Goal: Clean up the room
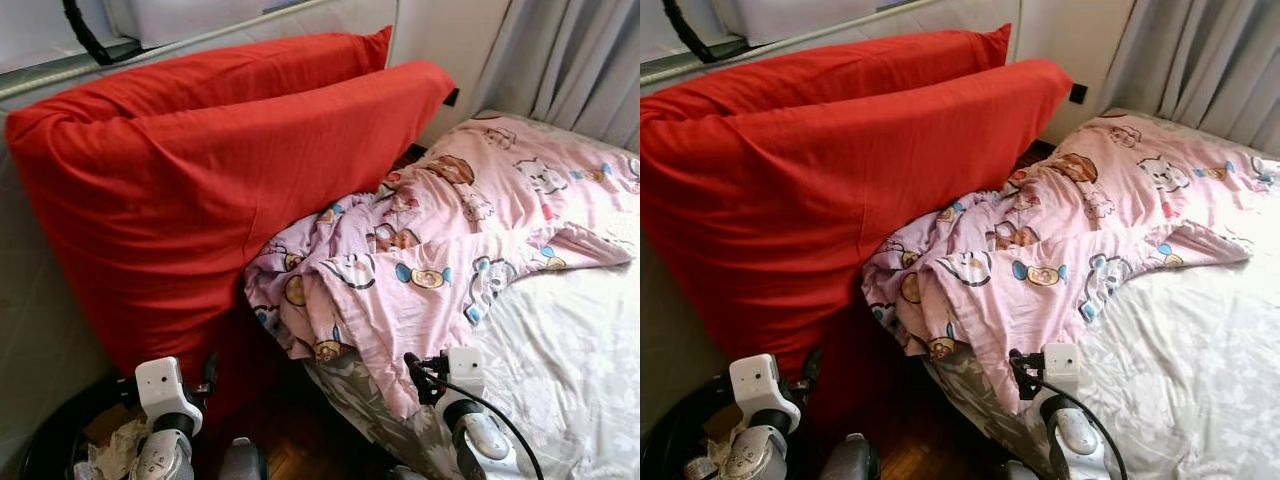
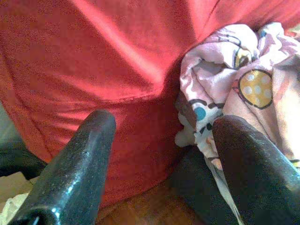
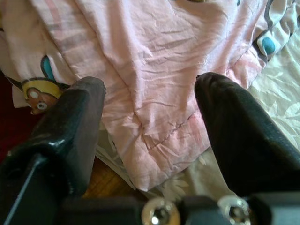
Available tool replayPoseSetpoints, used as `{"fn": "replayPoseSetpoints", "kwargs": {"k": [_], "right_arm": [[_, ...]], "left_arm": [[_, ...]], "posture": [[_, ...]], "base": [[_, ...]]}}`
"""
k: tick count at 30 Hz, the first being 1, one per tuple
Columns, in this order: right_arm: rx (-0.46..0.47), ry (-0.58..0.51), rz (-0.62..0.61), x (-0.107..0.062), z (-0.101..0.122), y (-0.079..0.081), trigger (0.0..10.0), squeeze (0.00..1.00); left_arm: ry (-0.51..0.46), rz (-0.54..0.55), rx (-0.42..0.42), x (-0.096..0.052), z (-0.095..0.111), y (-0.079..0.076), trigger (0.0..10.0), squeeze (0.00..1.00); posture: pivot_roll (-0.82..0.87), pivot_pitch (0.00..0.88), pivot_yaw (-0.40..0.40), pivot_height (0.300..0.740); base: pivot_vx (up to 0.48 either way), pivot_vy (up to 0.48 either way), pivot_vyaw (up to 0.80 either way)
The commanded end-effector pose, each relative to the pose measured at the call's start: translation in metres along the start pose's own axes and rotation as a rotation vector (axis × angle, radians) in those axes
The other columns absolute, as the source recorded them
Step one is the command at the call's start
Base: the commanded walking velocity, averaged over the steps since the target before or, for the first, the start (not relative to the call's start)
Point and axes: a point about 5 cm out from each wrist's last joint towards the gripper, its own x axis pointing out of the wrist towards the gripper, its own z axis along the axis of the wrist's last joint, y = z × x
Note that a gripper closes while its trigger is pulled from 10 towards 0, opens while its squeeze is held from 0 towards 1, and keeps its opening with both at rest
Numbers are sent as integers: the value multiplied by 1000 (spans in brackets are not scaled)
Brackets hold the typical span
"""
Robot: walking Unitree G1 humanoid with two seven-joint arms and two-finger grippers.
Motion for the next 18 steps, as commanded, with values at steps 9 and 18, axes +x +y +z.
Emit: {"fn": "replayPoseSetpoints", "kwargs": {"k": [9, 18], "right_arm": [[-15, 16, -2, -3, -5, -2, 10000, 0], [-21, 3, 6, 0, -1, 1, 10000, 0]], "left_arm": [[-10, 0, 2, -4, 4, 2, 10000, 0], [2, 5, 1, -6, 5, 3, 10000, 0]], "posture": [[19, 137, -51, 645], [21, 148, -50, 630]], "base": [[0, 0, 0], [0, 0, 0]]}}
